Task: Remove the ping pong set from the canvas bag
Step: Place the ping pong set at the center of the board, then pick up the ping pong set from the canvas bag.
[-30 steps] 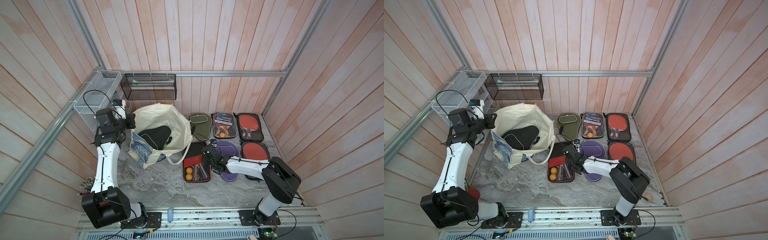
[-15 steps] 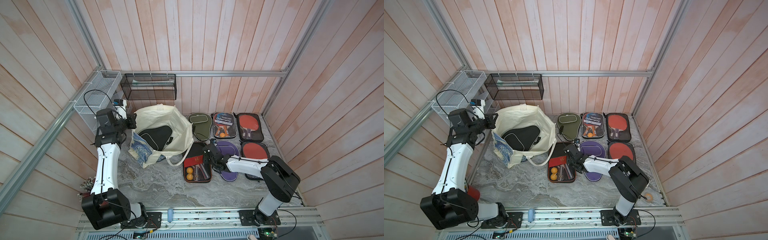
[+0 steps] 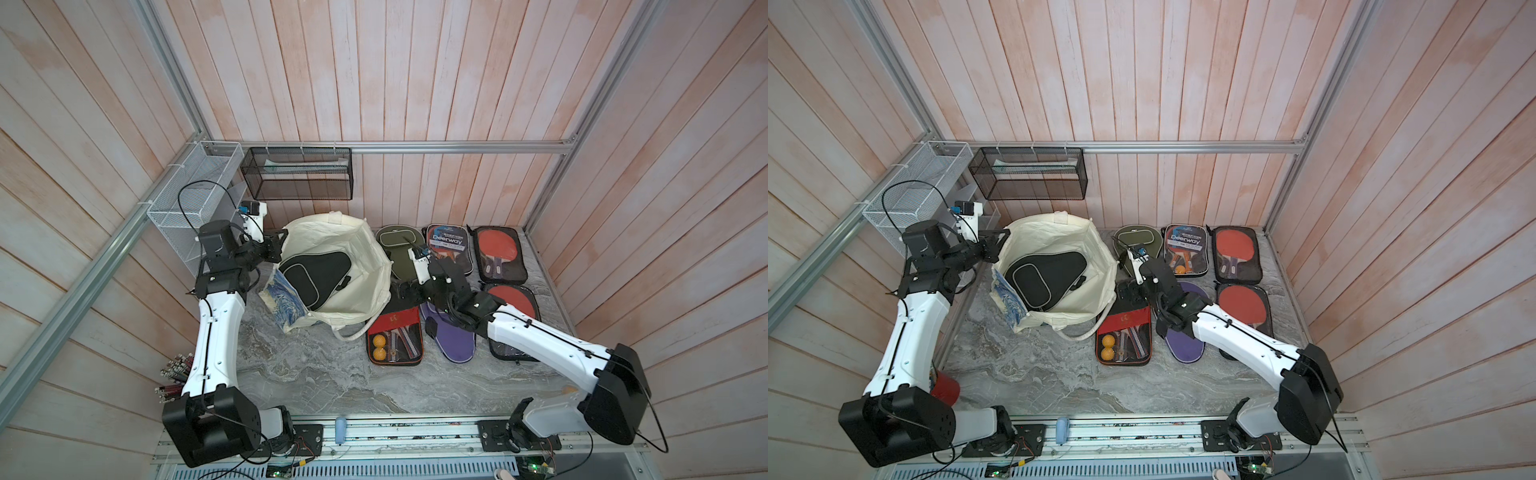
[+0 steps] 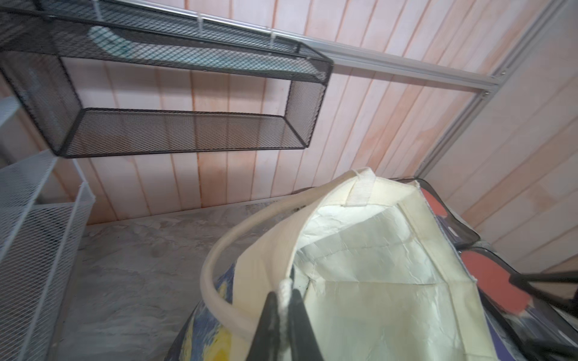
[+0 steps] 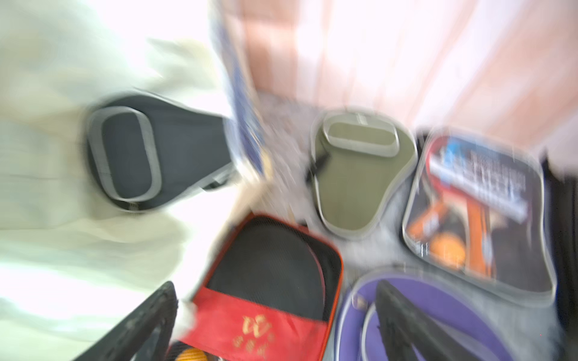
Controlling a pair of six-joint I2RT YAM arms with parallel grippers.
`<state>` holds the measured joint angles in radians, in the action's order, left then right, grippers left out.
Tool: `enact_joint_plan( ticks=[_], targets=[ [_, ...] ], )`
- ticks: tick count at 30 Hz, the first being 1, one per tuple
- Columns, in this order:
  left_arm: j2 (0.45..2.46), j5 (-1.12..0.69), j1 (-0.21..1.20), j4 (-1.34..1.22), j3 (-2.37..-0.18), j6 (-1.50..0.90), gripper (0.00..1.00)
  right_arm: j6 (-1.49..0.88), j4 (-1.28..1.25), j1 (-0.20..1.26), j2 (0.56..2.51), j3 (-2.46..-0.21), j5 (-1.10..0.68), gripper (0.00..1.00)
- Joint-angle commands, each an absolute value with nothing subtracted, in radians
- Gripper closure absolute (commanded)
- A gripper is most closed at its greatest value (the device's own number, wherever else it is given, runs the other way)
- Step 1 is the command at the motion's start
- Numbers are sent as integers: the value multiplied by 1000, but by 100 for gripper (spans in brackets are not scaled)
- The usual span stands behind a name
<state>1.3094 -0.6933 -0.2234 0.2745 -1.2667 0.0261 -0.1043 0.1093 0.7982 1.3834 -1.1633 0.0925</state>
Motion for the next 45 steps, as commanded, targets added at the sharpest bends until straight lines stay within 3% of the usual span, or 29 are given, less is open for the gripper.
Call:
enact_joint_plan(
  ticks=[1, 6, 15, 22, 30, 38, 45],
  targets=[
    [1280, -804, -203, 196, -1249, 49, 100, 174, 221, 801, 1399, -1300, -247, 0],
    [1284, -823, -195, 192, -1258, 39, 100, 258, 285, 850, 1591, -1506, -436, 5],
    [1292, -857, -183, 181, -1276, 37, 100, 325, 347, 888, 2027, -1899, -438, 16],
    [1280, -969, -175, 105, -1240, 0, 100, 318, 402, 888, 2329, -2269, -350, 16],
    [1275, -1104, -175, 15, -1224, -45, 100, 328, 261, 887, 2420, -2282, -260, 17],
    [1274, -1180, -173, -31, -1222, -71, 100, 319, 134, 877, 2464, -2283, -57, 16],
    [1272, -1196, -172, -35, -1221, -70, 100, 314, 93, 853, 2518, -2313, -106, 4]
  ],
)
